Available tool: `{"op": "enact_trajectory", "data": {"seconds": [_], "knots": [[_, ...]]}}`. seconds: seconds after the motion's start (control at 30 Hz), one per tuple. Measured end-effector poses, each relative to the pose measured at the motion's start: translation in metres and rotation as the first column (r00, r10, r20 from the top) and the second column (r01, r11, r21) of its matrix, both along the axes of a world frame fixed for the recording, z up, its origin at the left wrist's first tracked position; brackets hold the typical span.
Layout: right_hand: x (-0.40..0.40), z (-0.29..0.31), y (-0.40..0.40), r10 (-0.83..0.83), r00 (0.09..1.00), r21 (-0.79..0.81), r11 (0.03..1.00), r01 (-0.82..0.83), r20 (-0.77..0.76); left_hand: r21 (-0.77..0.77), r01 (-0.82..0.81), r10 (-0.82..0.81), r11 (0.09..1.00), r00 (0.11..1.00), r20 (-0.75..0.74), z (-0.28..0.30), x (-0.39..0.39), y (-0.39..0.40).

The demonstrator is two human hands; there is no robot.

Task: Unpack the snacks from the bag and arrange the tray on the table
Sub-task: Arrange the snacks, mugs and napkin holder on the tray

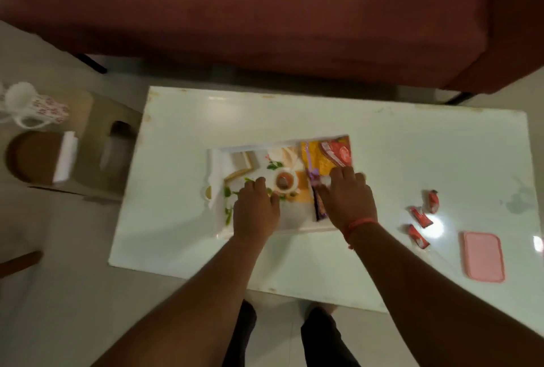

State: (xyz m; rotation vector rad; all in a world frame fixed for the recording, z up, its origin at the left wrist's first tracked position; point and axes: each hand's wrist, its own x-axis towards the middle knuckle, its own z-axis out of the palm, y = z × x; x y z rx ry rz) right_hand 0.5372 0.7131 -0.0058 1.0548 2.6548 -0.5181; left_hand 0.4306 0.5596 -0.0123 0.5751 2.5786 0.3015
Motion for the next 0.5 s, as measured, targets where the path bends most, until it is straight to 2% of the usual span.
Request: {"op": "enact_trajectory", "data": {"seconds": [0.1,0.23,0.37,0.5], "knots": [[-0.047,0.013,-0.032,0.124,0.992,-0.002,0.992,-0.124,0.033,-0.068,0.119,-0.127,0.991,0.983,-0.134,0.009,-0.035,-0.036],[-0.124,0.021,-0.088,0.223,0.974,-0.119,0.969,-0.218,0.031,-0.133,0.154,-0.177,0.979,0.968,-0.177,0.020,-0.095,-0.090],[-0.215,0.020,-0.170,0.306,0.952,-0.164,0.939,-0.302,-0.002,-0.163,0.126,-0.150,0.979,0.978,-0.144,0.022,-0.183,-0.172],[-0.304,0.020,-0.246,0.342,0.939,-0.205,0.918,-0.339,-0.022,-0.142,0.084,-0.115,0.986,0.968,-0.225,0.034,-0.277,-0.256]]}}
